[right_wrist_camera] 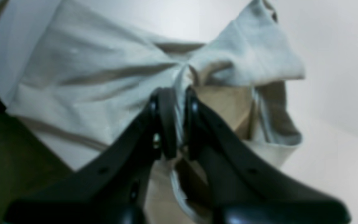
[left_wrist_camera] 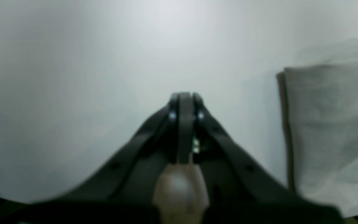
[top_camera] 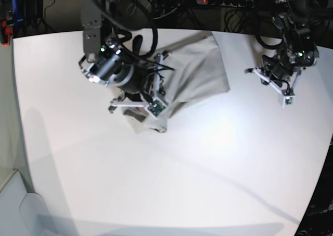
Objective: Layout the t-shirt on the table in an organized manner, then fold the t-shirt properly
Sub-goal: 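Lift the strip end with the right gripper and fold it over toward the left gripper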
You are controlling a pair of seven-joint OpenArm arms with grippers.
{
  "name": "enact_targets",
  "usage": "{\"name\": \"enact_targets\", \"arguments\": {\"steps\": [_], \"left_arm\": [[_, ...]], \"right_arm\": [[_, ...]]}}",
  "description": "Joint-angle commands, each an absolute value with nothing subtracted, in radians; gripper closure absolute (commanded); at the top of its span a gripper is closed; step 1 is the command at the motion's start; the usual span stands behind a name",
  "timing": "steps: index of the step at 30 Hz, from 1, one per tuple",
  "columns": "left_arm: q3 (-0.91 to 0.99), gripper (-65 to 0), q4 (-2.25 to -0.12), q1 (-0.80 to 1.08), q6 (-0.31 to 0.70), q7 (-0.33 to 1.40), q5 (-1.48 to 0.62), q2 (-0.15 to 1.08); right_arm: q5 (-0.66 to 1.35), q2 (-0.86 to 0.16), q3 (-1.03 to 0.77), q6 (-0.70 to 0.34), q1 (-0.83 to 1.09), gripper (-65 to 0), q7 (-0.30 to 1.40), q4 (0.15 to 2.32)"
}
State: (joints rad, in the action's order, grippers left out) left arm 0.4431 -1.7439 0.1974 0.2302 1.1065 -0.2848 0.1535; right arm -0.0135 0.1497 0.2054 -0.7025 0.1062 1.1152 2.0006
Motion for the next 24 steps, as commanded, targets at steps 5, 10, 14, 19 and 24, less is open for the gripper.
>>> {"name": "enact_targets", "arguments": {"steps": [5, 10, 14, 19, 24], "left_arm": [[0.446, -0.2, -1.771, 0.214, 0.228, 1.104, -0.292, 0.163], [0.446, -0.2, -1.762, 0.237, 0.225, 1.104, -0.291, 0.163], [0.440, -0.2, -1.761, 0.248, 0.217, 1.104, -0.291, 0.153], [0.440, -0.1, -1.762, 0.245, 0.216, 1.176, -0.291, 0.134], [0.438, -0.1, -1.761, 0.240, 0.222, 1.219, -0.291, 0.125]], "right_arm": [[0.005, 0.157, 0.260, -0.698, 0.085, 0.0, 1.089, 1.974], [0.005, 0.157, 0.294, -0.698, 0.058, 0.0, 1.082, 1.925], [0.005, 0.157, 0.295, -0.698, 0.056, 0.0, 1.082, 1.920], [0.005, 0.157, 0.295, -0.698, 0.054, 0.0, 1.082, 1.920], [0.005, 0.157, 0.297, -0.698, 0.054, 0.0, 1.081, 1.920]]}}
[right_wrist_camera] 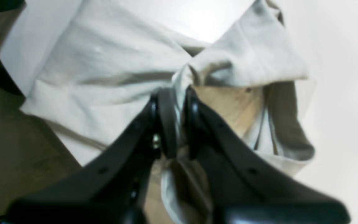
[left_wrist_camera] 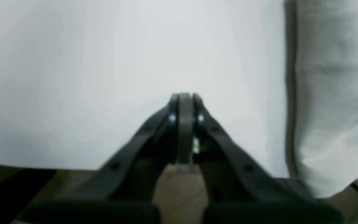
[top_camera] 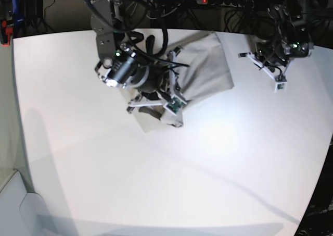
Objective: Layout the t-shirt on the table in an organized manner, then fold the t-shirt properly
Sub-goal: 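Lift the strip end with the right gripper and fold it over toward the left gripper, then press the folded bundle down with both grippers and release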
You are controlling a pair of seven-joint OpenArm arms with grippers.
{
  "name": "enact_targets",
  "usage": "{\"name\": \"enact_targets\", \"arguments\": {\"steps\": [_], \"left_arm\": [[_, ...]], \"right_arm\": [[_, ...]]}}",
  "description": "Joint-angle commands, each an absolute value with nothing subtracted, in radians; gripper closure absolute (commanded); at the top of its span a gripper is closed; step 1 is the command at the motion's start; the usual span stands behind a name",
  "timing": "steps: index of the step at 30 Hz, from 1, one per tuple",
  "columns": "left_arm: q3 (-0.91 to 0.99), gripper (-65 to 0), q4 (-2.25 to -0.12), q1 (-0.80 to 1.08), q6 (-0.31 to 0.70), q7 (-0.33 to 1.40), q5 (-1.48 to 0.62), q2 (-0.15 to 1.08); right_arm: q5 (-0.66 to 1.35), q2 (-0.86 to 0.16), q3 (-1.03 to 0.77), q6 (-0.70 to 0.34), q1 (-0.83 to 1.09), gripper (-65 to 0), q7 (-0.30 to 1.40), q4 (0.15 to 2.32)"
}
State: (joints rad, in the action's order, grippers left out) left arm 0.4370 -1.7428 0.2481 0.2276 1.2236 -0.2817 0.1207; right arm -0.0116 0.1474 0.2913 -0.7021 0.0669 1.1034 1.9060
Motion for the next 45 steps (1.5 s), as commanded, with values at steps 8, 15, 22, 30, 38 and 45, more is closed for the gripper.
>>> {"name": "enact_targets", "arguments": {"steps": [8, 15, 22, 30, 38, 45], "left_arm": [[0.295, -0.1, -1.699, 0.202, 0.214, 1.273, -0.289, 0.093], [0.291, -0.1, -1.612, 0.170, 0.214, 1.239, -0.289, 0.061], [0.291, -0.1, -1.593, 0.142, 0.213, 1.233, -0.291, 0.035], [0.289, -0.1, -1.592, 0.145, 0.213, 1.233, -0.291, 0.035], [0.289, -0.1, -1.601, 0.151, 0.214, 1.233, -0.291, 0.039], [0.289, -0.1, -1.603, 0.153, 0.214, 1.233, -0.291, 0.042]], "right_arm": [[0.005, 0.157, 0.332, -0.698, 0.056, 0.0, 1.081, 1.920], [0.005, 0.157, 0.334, -0.698, 0.062, 0.0, 1.070, 1.920], [0.007, 0.157, 0.446, -0.698, 0.056, 0.0, 1.070, 1.920], [0.007, 0.157, 0.509, -0.698, -0.021, 0.0, 1.069, 1.916], [0.116, 0.157, 0.515, -0.698, -0.054, 0.0, 1.069, 1.834], [0.145, 0.157, 0.516, -0.698, -0.056, 0.0, 1.018, 1.778]]}}
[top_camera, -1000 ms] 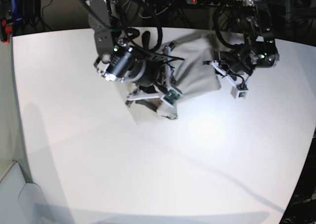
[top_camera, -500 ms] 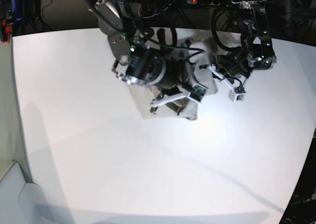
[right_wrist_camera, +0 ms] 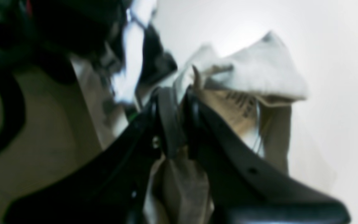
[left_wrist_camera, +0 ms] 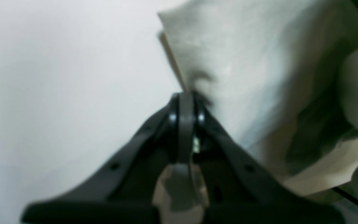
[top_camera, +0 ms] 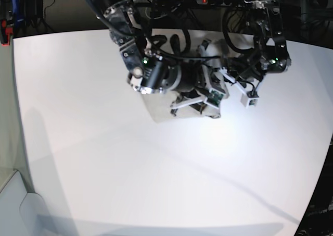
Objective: Layout the t-shirt on the table in an organized manner, then fold the t-shirt properly
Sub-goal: 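Press the folded bundle down with both grippers and release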
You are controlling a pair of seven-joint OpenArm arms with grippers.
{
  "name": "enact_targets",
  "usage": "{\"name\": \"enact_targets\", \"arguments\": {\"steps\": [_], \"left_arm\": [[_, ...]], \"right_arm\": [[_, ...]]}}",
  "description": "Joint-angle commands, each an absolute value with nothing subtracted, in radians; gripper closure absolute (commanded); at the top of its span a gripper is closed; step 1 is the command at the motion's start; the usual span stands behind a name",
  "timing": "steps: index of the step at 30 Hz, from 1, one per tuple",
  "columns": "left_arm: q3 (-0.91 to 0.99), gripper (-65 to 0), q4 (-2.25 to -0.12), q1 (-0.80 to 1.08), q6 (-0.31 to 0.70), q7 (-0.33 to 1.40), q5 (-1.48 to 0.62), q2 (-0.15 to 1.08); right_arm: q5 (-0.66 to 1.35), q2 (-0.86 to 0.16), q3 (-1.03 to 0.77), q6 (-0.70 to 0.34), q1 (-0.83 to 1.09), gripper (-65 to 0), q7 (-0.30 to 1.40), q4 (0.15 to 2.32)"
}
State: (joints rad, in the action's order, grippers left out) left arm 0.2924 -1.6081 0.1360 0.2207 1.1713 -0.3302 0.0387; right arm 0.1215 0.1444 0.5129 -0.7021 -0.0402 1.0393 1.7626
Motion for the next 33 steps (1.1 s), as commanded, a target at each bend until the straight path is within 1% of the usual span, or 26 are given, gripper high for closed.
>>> {"name": "enact_targets", "arguments": {"steps": [1, 12, 13, 15, 19, 21, 22, 25, 30, 33], "left_arm": [[0.289, -0.1, -1.603, 0.153, 0.214, 1.233, -0.291, 0.042], [0.289, -0.1, -1.603, 0.153, 0.214, 1.233, -0.291, 0.044], [0.289, -0.1, -1.603, 0.153, 0.214, 1.233, -0.291, 0.044], [0.289, -0.1, -1.603, 0.153, 0.214, 1.233, -0.291, 0.044], [0.289, -0.1, -1.603, 0.153, 0.214, 1.234, -0.291, 0.044], [0.289, -0.1, -1.604, 0.153, 0.214, 1.237, -0.291, 0.045], [0.291, -0.1, -1.604, 0.153, 0.214, 1.239, -0.291, 0.047], [0.291, -0.1, -1.604, 0.156, 0.214, 1.239, -0.294, 0.068], [0.292, -0.1, -1.647, 0.182, 0.214, 1.236, -0.292, 0.073], [0.292, -0.1, -1.692, 0.196, 0.214, 1.242, -0.292, 0.073]], "right_arm": [[0.145, 0.157, 0.516, -0.698, -0.056, 0.0, 1.012, 1.778], [0.145, 0.157, 0.555, -0.698, -0.058, 0.0, 1.000, 1.776], [0.145, 0.157, 0.553, -0.698, -0.058, -0.9, 1.001, 1.776], [0.145, 0.157, 0.553, -0.698, -0.058, -7.3, 1.001, 1.776], [0.143, 0.157, 0.552, -0.698, -0.058, -27.0, 1.003, 1.776], [0.143, 0.157, 0.552, -0.698, -0.056, -33.6, 1.003, 1.781], [0.145, 0.157, 0.552, -0.698, -0.054, -35.6, 1.003, 1.781], [0.145, 0.157, 0.552, -0.698, -0.053, -38.2, 1.003, 1.784], [0.145, 0.157, 0.552, -0.698, -0.050, -38.1, 1.003, 1.876], [0.145, 0.157, 0.499, -0.698, -0.051, -38.1, 1.003, 1.902]]}}
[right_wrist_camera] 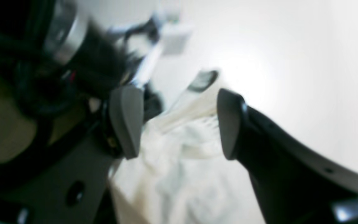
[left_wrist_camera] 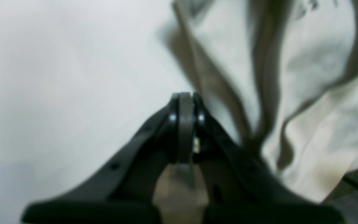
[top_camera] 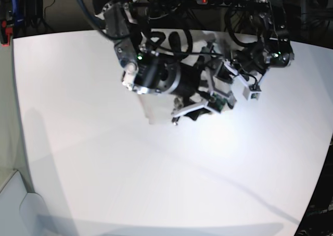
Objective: Layout the t-shirt on the table in an organized manner, then fold the t-shirt properly
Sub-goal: 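Press the folded bundle down with both grippers and release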
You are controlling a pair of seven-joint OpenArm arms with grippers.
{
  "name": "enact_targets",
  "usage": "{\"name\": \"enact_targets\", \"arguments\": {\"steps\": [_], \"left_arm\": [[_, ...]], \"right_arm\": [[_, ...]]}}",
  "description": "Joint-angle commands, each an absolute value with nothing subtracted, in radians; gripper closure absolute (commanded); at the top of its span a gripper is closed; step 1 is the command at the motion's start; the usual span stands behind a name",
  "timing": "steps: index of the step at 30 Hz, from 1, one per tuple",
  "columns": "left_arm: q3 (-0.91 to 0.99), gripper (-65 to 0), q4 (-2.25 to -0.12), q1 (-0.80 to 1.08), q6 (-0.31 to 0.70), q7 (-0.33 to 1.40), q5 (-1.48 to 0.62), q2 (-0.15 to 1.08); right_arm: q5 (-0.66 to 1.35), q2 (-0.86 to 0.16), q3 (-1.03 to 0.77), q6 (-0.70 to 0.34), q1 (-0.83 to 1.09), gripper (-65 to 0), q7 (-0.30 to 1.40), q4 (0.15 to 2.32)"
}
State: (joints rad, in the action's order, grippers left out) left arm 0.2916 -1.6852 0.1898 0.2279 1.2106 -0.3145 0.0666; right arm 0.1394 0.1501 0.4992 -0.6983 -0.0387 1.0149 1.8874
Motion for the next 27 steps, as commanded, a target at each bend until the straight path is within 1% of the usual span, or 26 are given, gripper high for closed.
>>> {"name": "enact_targets", "arguments": {"steps": [1, 5, 11, 15, 22, 27], "left_arm": [[0.292, -0.1, -1.707, 0.205, 0.214, 1.242, -0.292, 0.073], [0.335, -0.1, -1.736, 0.226, 0.217, 1.242, -0.292, 0.079], [0.417, -0.1, -1.739, 0.243, 0.225, 1.247, -0.297, 0.081], [0.479, -0.1, -1.793, 0.272, 0.226, 1.273, -0.300, 0.122], [0.588, -0.1, -1.828, 0.283, 0.228, 1.271, -0.300, 0.150], [0.598, -0.1, -1.828, 0.285, 0.228, 1.271, -0.300, 0.148]], "right_arm": [[0.145, 0.157, 0.473, -0.698, -0.051, -38.1, 1.003, 1.902], [0.145, 0.157, 0.397, -0.698, -0.041, -38.1, 1.003, 1.903], [0.145, 0.156, 0.397, -0.698, 0.038, -38.1, 0.997, 1.931], [0.145, 0.153, 0.397, -0.698, 0.090, -38.1, 0.989, 1.920], [0.145, 0.151, 0.397, -0.698, 0.153, -38.1, 0.874, 1.767], [0.145, 0.150, 0.426, -0.698, 0.160, -38.1, 0.858, 1.696]]}}
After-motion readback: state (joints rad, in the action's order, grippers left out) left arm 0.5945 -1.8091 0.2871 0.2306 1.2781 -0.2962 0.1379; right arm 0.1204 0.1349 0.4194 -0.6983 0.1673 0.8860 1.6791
